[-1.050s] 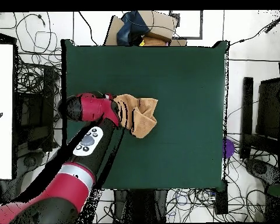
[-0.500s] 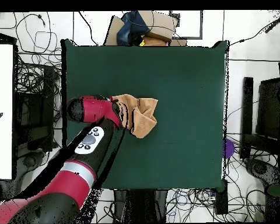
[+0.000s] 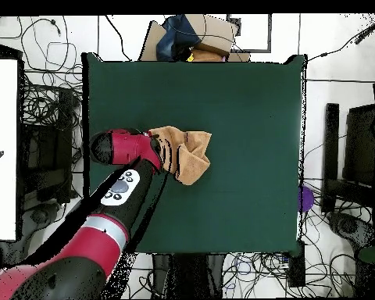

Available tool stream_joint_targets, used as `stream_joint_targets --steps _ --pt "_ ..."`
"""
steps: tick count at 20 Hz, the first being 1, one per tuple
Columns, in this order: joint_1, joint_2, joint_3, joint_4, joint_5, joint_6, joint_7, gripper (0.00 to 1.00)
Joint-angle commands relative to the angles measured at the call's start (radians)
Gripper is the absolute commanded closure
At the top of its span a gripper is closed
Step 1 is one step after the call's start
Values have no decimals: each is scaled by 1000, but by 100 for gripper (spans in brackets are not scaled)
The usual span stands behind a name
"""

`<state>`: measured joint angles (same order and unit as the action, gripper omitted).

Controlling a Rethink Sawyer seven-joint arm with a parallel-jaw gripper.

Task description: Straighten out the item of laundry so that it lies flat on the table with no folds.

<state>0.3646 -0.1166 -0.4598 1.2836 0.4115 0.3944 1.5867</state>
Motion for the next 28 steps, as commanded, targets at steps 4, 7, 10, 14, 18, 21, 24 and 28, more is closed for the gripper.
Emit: stream_joint_targets --steps 4,7,10,14,18,21,24,28 --pt "6 26 72 40 32 45 277 0" --pt "8 34 69 25 34 53 280 0" --pt "6 36 70 20 34 56 277 0" --pt "4 34 75 23 31 55 271 0" --pt "1 26 82 36 29 46 265 0" --pt "1 23 84 39 28 40 264 0" --pt "0 22 85 41 29 36 265 0" --pt "-2 18 89 48 28 30 262 100"
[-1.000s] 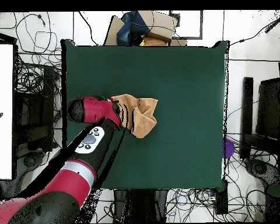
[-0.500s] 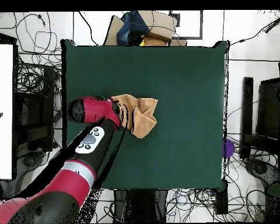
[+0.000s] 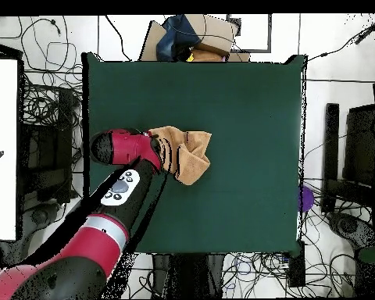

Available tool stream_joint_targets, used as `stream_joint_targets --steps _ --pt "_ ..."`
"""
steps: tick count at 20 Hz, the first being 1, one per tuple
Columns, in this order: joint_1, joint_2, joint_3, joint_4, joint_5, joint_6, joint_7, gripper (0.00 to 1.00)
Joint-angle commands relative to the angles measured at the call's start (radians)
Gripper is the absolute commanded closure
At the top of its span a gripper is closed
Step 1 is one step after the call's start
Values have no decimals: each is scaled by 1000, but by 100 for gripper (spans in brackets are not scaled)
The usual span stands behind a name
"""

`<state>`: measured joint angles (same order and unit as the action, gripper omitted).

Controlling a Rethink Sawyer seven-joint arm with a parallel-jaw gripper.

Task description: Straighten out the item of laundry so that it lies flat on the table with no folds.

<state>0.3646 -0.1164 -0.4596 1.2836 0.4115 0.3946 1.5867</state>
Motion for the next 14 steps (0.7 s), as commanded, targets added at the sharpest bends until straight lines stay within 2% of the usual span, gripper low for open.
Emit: stream_joint_targets --steps 1,14 --pt "-2 18 90 48 28 30 262 100" --pt "-3 19 90 41 8 21 232 100"
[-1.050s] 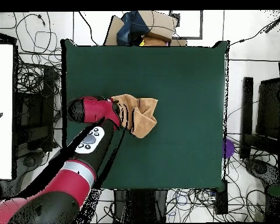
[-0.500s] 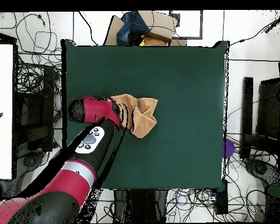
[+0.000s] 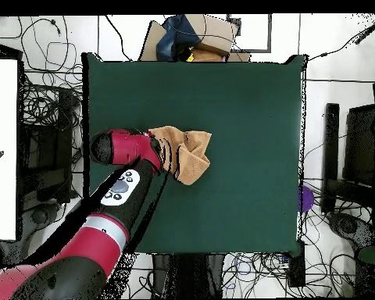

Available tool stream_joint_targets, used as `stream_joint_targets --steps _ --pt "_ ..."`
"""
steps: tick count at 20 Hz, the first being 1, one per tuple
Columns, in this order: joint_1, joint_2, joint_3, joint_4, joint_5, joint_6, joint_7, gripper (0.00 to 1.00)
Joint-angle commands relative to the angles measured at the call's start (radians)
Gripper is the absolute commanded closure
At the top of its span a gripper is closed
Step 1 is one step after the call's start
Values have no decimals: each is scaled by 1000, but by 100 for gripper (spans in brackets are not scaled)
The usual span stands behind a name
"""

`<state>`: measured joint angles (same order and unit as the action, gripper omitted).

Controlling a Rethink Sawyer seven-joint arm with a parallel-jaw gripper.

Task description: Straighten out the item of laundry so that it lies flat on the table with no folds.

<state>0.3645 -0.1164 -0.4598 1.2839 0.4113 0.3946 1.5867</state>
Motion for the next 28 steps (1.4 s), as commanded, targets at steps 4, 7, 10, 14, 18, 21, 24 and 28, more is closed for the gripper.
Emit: stream_joint_targets --steps 4,7,10,14,18,21,24,28 --pt "13 22 47 8 16 76 259 100" --pt "16 30 21 -32 35 111 290 100" --pt "16 34 8 -63 48 135 310 100" --pt "19 26 -17 -96 66 158 338 100" --pt "21 -12 -17 -68 81 141 349 100" --pt "16 -34 -12 -53 83 139 343 100" --pt "7 -61 10 -25 92 101 339 100" --pt "-36 -129 110 93 93 -10 288 100"
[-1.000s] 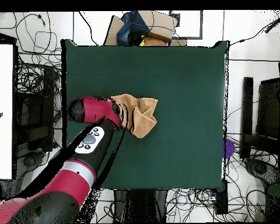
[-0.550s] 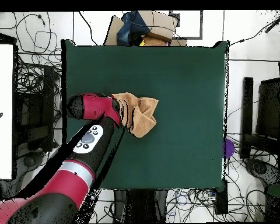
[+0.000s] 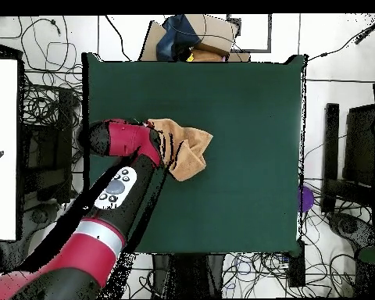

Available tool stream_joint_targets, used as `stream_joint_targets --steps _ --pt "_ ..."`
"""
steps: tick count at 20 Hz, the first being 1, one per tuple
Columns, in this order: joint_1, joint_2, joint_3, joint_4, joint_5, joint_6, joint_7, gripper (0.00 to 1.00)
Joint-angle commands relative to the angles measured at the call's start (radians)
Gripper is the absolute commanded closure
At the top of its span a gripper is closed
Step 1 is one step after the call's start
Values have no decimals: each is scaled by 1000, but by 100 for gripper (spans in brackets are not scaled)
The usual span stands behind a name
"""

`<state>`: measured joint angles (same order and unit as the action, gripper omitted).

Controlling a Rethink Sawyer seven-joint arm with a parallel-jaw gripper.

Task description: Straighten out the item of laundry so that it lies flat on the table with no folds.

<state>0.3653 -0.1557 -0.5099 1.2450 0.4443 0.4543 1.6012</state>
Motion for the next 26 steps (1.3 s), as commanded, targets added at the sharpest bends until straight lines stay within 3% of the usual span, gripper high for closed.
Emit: stream_joint_targets --steps 1,5,11,16,23,26 --pt "-57 -110 204 179 67 -134 274 100" --pt "-241 -226 489 383 8 -431 281 100" --pt "-425 -279 719 524 -165 -662 395 100" --pt "-462 -313 766 560 -185 -714 423 100" --pt "-400 -340 692 570 -131 -674 362 100" --pt "-441 -365 731 600 -165 -693 383 100"
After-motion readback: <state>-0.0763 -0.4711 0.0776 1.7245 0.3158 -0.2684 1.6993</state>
